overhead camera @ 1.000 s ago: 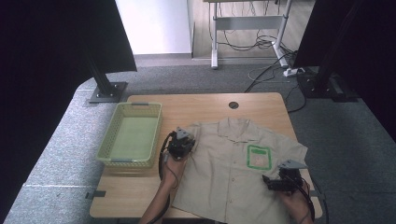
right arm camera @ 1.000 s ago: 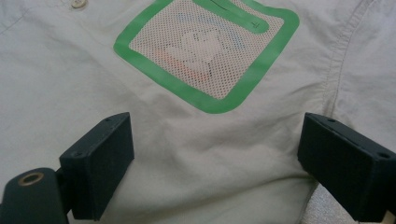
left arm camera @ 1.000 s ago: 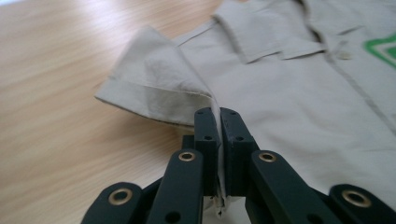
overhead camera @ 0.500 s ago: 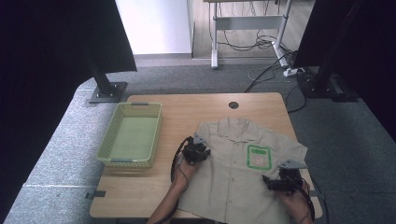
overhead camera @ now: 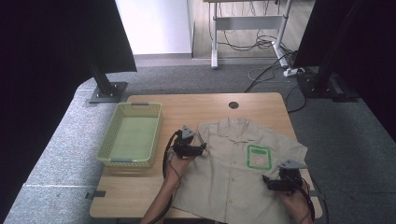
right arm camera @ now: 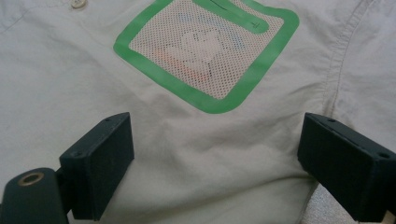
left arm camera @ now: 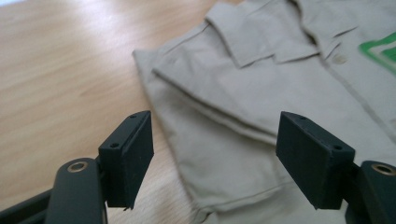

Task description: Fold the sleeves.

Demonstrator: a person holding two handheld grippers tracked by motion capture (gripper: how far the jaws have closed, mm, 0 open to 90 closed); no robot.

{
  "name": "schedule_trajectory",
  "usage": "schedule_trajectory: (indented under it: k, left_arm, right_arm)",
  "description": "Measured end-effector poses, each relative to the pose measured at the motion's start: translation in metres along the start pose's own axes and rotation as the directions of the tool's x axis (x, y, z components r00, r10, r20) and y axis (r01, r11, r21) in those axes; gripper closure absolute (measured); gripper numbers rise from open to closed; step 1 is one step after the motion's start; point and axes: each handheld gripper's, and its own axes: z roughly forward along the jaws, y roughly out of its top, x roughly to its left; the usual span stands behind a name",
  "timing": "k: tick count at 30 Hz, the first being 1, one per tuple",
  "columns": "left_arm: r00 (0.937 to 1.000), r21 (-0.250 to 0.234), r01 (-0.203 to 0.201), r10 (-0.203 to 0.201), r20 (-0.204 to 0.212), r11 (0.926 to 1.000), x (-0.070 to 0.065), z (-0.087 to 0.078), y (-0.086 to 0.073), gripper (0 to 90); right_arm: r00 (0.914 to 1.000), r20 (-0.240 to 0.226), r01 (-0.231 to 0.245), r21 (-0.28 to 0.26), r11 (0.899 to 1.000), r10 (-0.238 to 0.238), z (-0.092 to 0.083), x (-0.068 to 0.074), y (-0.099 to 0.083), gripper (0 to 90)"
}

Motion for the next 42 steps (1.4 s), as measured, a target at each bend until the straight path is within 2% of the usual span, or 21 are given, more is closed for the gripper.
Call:
schedule_trajectory:
  k: [2,3,5,6,8,10,12,15,18,19,23,30,31,33,34,40,42]
  left_arm:
    - [1.0000,0.000,0.000,0.000,0.000,1.0000,0.000,0.000,0.000,26.7]
    - [0.9996,0.025,0.010,-0.010,-0.025,0.9996,0.003,0.007,-0.008,26.7]
    - [0.9996,0.025,0.010,-0.010,-0.025,0.9996,0.003,0.007,-0.008,25.6]
    - [0.9990,0.048,0.016,-0.014,-0.042,0.9987,0.004,0.014,-0.012,25.6]
    - [0.9988,0.057,0.012,-0.010,-0.049,0.9983,0.004,0.017,-0.012,24.9]
    - [0.9976,0.073,-0.005,0.010,-0.069,0.9974,0.000,0.026,-0.011,24.0]
    - [0.9978,0.072,-0.009,0.014,-0.065,0.9974,-0.003,0.029,-0.009,22.9]
    - [0.9981,0.061,-0.029,0.032,-0.052,0.9977,-0.015,0.038,-0.004,21.8]
    - [0.9989,0.043,-0.029,0.031,-0.035,0.9986,-0.019,0.038,-0.002,21.0]
    - [0.9991,0.029,-0.025,0.026,-0.035,0.9993,-0.019,0.036,-0.002,21.0]
    - [0.9992,0.025,-0.018,0.019,-0.036,0.9995,-0.015,0.031,-0.002,21.0]
    - [0.9990,0.052,-0.007,0.009,-0.043,0.9986,-0.007,0.029,-0.008,20.4]
    - [0.9982,0.081,-0.010,0.014,-0.058,0.9967,-0.004,0.031,-0.015,20.4]
    - [0.9986,0.081,-0.007,0.011,-0.053,0.9967,-0.003,0.033,-0.018,17.7]
    - [0.9989,0.075,0.027,-0.024,-0.040,0.9968,0.001,0.032,-0.021,17.7]
    - [0.9988,0.075,0.029,-0.026,-0.041,0.9968,0.002,0.025,-0.026,15.6]
    - [0.9986,0.075,0.031,-0.028,-0.044,0.9967,0.002,0.023,-0.028,15.6]
  right_arm:
    - [1.0000,0.000,0.000,0.000,1.000,0.000,0.000,0.000,0.000,10.2]
    - [1.0000,0.000,0.000,0.000,1.000,0.000,0.000,0.000,0.000,10.2]
    - [1.0000,0.000,0.000,0.000,1.000,0.000,0.000,0.000,0.000,10.2]
    - [1.0000,0.000,0.000,0.000,1.000,0.000,0.000,0.000,0.000,10.1]
    - [1.0000,0.001,0.000,0.000,1.000,0.000,0.000,0.000,0.000,10.1]
    - [1.0000,0.002,0.000,0.000,1.000,0.000,0.001,0.000,0.001,10.0]
    - [1.0000,0.002,0.000,0.000,1.000,0.000,0.001,0.000,0.001,9.9]
    - [1.0000,0.002,0.000,0.000,1.000,0.000,0.001,0.000,0.001,10.0]
    - [1.0000,0.001,0.000,0.000,1.000,0.000,0.001,0.000,0.001,9.9]
    - [1.0000,0.001,0.000,0.000,1.000,0.000,0.001,0.001,0.001,9.9]
    - [1.0000,0.001,0.000,0.001,1.000,0.000,0.001,0.001,0.001,9.9]
    - [1.0000,-0.001,0.002,0.002,1.000,-0.002,0.001,0.000,0.001,9.5]
    - [1.0000,-0.001,0.002,0.002,1.000,-0.002,0.001,0.000,0.001,9.3]
    - [1.0000,-0.005,0.005,0.004,1.000,-0.005,0.001,0.001,0.001,8.5]
    - [1.0000,-0.005,0.005,0.004,1.000,-0.005,0.001,0.001,0.001,8.5]
    - [0.9999,-0.014,-0.002,0.016,1.000,0.003,0.000,0.000,0.003,10.2]
    - [0.9991,-0.038,-0.016,0.008,1.000,0.016,-0.001,0.000,0.005,10.7]
